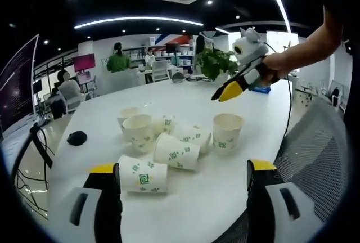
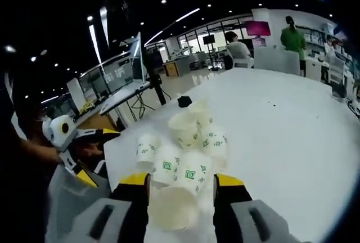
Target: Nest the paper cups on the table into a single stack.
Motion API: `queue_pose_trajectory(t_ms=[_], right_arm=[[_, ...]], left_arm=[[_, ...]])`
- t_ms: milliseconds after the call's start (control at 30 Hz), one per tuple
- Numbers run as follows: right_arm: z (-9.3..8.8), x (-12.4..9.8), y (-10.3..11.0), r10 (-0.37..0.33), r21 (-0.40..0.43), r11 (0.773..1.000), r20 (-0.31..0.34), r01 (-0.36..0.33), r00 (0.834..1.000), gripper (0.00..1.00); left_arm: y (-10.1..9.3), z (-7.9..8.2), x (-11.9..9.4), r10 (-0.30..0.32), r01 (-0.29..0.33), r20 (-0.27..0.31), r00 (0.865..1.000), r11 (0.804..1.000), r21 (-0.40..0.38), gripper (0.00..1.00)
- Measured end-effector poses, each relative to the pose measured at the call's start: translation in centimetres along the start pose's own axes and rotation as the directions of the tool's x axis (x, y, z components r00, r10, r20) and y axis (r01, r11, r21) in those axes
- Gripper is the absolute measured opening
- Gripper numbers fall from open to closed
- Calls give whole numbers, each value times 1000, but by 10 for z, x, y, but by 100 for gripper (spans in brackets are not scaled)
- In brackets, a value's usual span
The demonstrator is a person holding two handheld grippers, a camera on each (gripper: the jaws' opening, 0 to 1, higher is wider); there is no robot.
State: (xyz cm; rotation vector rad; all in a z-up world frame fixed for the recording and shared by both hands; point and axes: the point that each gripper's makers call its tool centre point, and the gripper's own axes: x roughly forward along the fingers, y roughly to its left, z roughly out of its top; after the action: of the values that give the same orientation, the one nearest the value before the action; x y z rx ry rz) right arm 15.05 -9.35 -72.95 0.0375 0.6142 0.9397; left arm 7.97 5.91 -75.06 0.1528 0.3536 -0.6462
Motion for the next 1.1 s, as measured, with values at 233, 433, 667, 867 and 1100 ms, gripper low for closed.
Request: queue_pose_trajectory(t_ms=[233, 433, 667, 867, 1100], right_arm=[[3, -21, 3, -31, -71, 997, 117, 40, 993, 63], [-8, -36, 1, -73, -179, 979, 146, 99, 987, 76], [-13, -62, -2, -140, -152, 973, 222, 176, 965, 90], [-30, -87, -8, -213, -141, 959, 212, 245, 954, 100], [-49, -103, -6, -253, -133, 951, 191, 280, 948, 100]], left_arm=[[-3, 5, 1, -22, 22, 4, 1000, 1000, 2, 93], [10, 20, 1, -5, 6, 37, 999, 1000, -26, 91], [47, 44, 8, 38, -35, 88, 995, 999, -28, 90], [67, 41, 11, 41, -40, 59, 997, 999, -27, 89], [81, 31, 15, 19, -18, 13, 1000, 999, -32, 86]])
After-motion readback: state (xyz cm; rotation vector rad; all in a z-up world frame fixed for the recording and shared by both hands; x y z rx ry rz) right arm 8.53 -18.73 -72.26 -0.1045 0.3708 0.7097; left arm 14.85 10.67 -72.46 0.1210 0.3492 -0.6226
